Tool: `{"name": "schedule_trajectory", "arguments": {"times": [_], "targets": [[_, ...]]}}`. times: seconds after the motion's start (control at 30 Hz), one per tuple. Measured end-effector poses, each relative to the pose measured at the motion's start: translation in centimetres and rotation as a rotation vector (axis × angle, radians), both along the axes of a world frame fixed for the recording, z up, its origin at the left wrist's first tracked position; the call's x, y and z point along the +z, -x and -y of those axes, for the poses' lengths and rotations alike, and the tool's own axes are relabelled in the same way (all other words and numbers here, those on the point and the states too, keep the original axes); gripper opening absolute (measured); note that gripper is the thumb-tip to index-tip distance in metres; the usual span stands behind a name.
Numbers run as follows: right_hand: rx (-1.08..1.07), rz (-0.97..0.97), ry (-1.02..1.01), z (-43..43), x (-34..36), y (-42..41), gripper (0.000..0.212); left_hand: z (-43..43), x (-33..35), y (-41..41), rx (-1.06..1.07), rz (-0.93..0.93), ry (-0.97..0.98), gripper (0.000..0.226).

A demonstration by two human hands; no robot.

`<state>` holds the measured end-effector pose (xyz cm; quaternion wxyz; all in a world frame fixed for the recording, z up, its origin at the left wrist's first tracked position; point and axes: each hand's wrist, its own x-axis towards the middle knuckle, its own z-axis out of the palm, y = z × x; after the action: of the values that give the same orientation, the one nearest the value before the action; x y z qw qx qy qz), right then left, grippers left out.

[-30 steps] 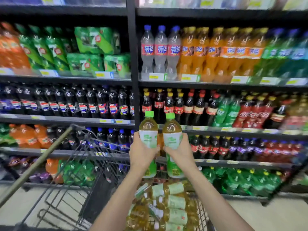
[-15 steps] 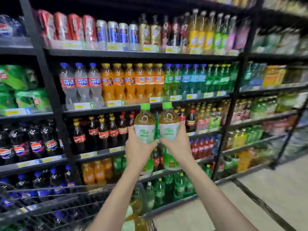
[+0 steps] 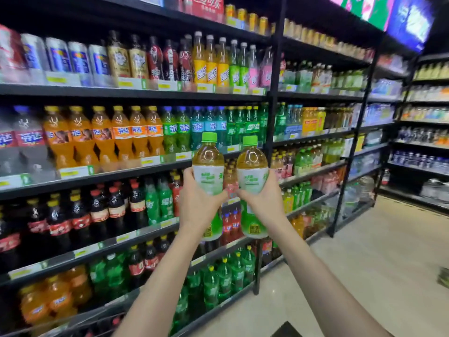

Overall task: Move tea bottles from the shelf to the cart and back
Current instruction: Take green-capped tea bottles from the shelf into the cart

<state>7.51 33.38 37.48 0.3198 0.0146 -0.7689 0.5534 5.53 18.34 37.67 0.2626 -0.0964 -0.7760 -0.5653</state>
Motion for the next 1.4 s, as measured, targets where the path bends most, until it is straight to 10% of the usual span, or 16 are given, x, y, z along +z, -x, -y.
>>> {"name": "schedule_trajectory", "arguments": {"times": [1.4], "targets": [[-0.431,-0.13,-0.006,-43.4,5.6,30.3,0.061,-45.3,6.8,36.5,-0.555,-0.065,-0.007,0.065]]}}
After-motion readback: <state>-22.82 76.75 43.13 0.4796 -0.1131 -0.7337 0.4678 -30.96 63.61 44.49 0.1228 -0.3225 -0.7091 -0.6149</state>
